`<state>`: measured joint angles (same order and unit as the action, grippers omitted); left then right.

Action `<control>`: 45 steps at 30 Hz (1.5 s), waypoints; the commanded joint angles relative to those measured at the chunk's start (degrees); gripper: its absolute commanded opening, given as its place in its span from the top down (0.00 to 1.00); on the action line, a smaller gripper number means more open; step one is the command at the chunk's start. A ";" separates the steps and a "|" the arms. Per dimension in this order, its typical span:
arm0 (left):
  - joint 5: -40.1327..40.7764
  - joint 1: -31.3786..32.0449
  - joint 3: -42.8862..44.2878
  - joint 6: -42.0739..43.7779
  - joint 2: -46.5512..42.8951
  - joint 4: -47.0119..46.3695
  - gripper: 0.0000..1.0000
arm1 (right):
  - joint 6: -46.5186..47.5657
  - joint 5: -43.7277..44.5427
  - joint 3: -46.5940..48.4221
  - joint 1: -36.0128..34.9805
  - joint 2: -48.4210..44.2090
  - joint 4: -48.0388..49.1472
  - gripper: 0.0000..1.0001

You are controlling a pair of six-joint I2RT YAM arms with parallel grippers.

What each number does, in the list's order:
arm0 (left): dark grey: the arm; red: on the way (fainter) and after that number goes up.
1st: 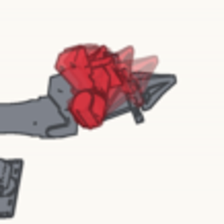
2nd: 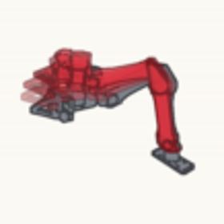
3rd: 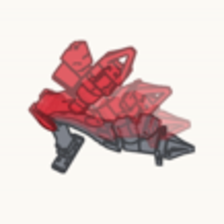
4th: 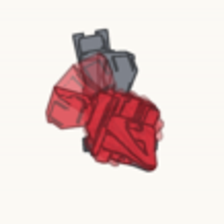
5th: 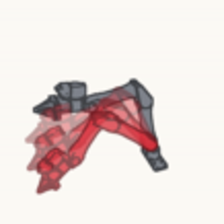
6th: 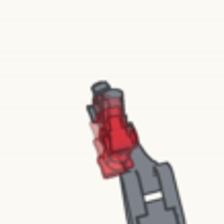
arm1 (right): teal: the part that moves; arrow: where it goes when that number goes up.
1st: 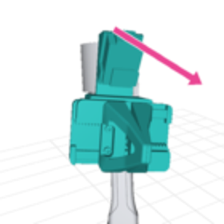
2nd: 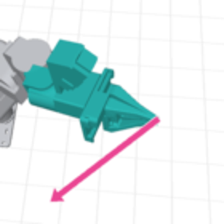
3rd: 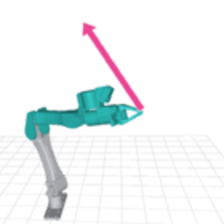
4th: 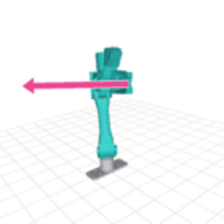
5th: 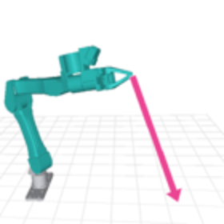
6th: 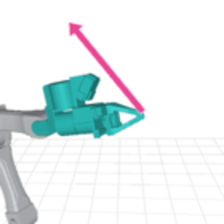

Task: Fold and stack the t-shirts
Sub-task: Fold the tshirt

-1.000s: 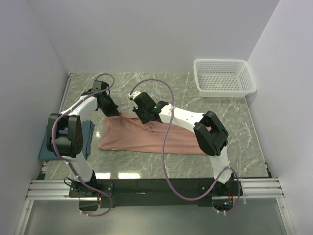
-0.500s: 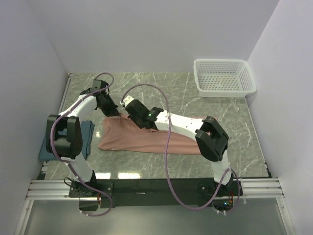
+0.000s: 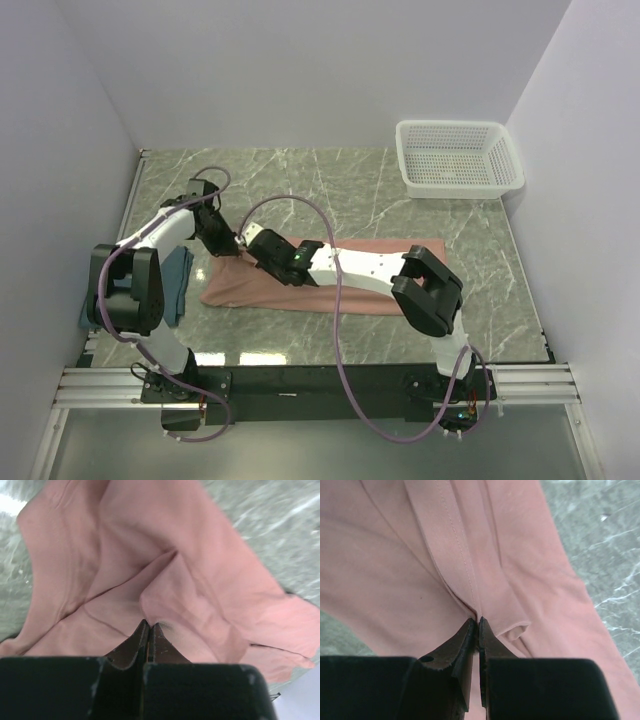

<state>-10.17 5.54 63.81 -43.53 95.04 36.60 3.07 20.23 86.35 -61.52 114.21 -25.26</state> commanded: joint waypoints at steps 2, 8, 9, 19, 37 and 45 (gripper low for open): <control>3.23 -0.44 -2.19 0.90 -3.28 0.49 0.99 | -0.17 -0.88 -1.35 -0.62 0.31 -0.67 0.87; 4.11 -0.44 -4.92 0.73 -4.60 0.75 0.95 | -1.22 -4.49 -2.50 -0.71 -1.53 -1.55 0.74; 4.37 -0.44 -5.01 0.73 -5.13 0.75 0.93 | -1.40 -5.19 -2.59 -0.71 -1.80 -1.81 0.72; 5.43 -0.44 -7.82 0.99 -10.40 2.51 0.61 | -2.89 -14.42 -5.05 -0.53 -9.00 -4.97 0.64; 6.65 4.22 -8.43 -2.78 -10.41 -4.86 0.61 | -30.40 -52.54 -11.90 19.23 -9.30 22.25 0.64; 12.02 2.90 -13.71 -6.92 -4.26 -8.91 0.66 | -33.92 -58.90 -17.34 25.29 1.09 28.94 0.64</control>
<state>-1.30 9.32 51.31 -47.94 89.30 30.59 -28.58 -33.82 71.81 -38.87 113.71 -0.51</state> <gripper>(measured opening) 0.345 0.362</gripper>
